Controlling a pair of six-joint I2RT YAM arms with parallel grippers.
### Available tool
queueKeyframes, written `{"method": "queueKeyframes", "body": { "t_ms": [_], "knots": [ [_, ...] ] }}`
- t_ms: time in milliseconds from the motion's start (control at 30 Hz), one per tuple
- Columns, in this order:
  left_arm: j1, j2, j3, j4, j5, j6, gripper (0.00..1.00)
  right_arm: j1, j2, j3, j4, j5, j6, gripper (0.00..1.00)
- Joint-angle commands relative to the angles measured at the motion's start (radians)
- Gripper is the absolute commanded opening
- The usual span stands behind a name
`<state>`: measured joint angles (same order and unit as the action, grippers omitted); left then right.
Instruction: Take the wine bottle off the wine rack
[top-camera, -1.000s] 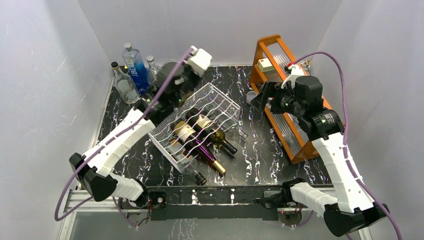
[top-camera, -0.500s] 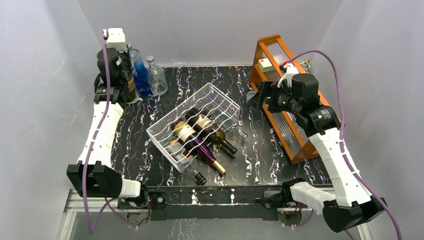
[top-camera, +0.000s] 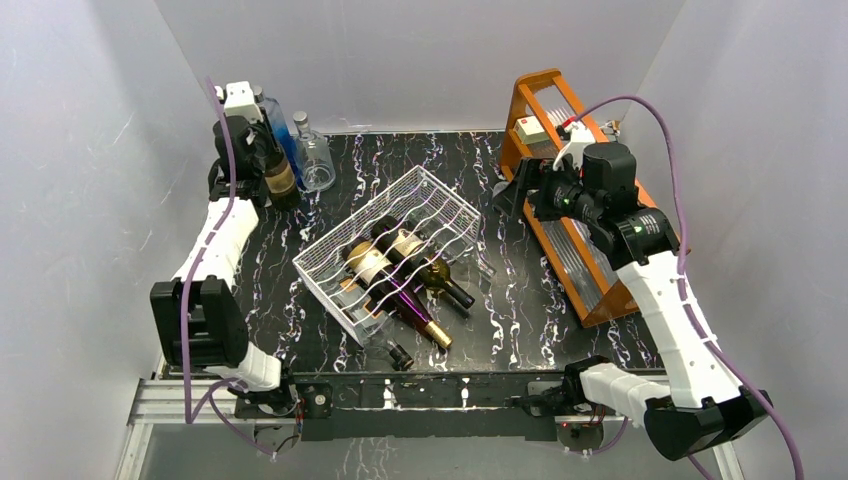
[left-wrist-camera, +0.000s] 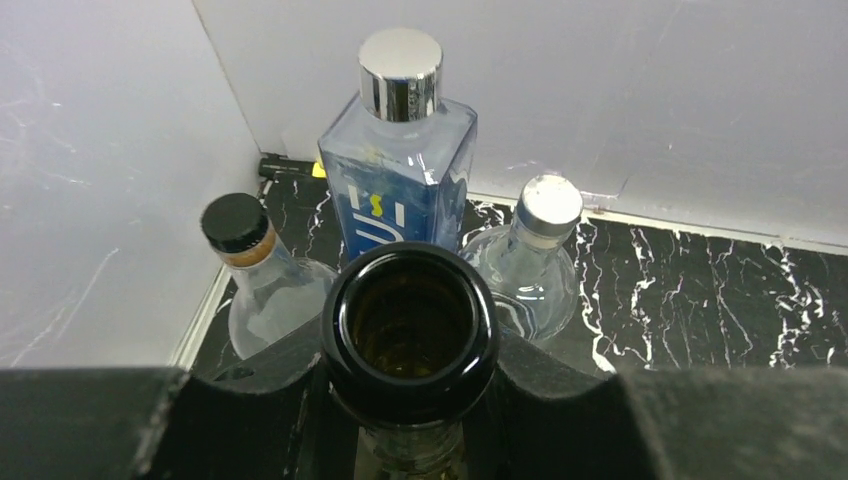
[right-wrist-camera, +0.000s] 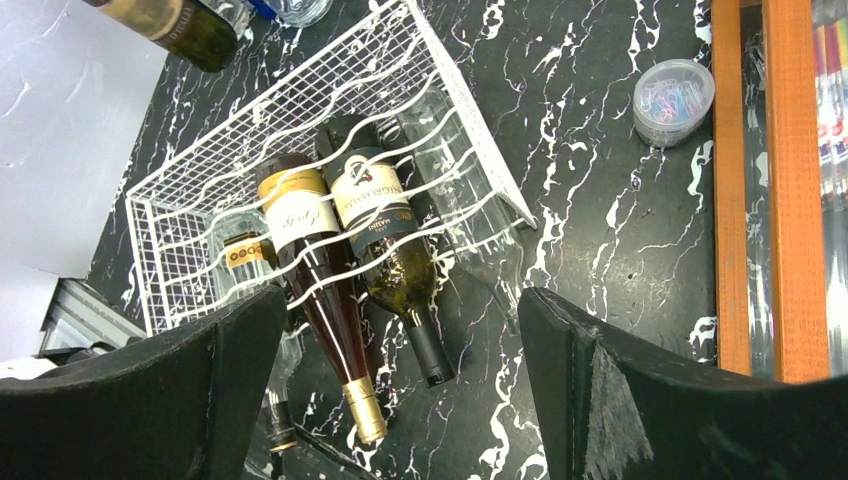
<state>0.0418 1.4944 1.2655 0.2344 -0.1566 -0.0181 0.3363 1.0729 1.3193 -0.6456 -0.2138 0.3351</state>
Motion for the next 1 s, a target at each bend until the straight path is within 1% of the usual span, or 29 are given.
{"method": "queueKeyframes", "body": {
  "t_ms": [0,267,533,700,733,800,867,933,967],
  "knots": [
    [0.003,0.001,-0.007,0.267,0.050,0.024,0.00,0.003,0.014,0.041,0.068,-0.020,-0.014,0.98],
    [0.003,0.087,-0.032,0.407,0.092,0.019,0.00,0.002,0.051,0.073,0.059,-0.021,-0.021,0.98],
    [0.003,0.183,0.009,0.402,0.094,0.048,0.00,0.002,0.073,0.071,0.080,-0.033,-0.002,0.98],
    [0.003,0.195,0.003,0.385,0.099,0.047,0.00,0.002,0.078,0.063,0.086,-0.036,0.005,0.98],
    [0.004,0.195,-0.005,0.386,0.098,0.046,0.04,0.002,0.078,0.059,0.089,-0.037,0.006,0.98],
    [0.004,0.195,-0.008,0.357,0.102,0.038,0.18,0.002,0.080,0.053,0.092,-0.041,0.011,0.98],
    [0.003,0.192,-0.006,0.316,0.110,0.029,0.39,0.003,0.082,0.053,0.091,-0.047,0.014,0.98],
    [0.004,0.179,-0.012,0.294,0.118,0.017,0.65,0.002,0.082,0.054,0.084,-0.054,0.019,0.98],
    [0.003,0.170,-0.020,0.292,0.123,0.012,0.74,0.001,0.078,0.054,0.081,-0.055,0.020,0.98]
  ]
}}
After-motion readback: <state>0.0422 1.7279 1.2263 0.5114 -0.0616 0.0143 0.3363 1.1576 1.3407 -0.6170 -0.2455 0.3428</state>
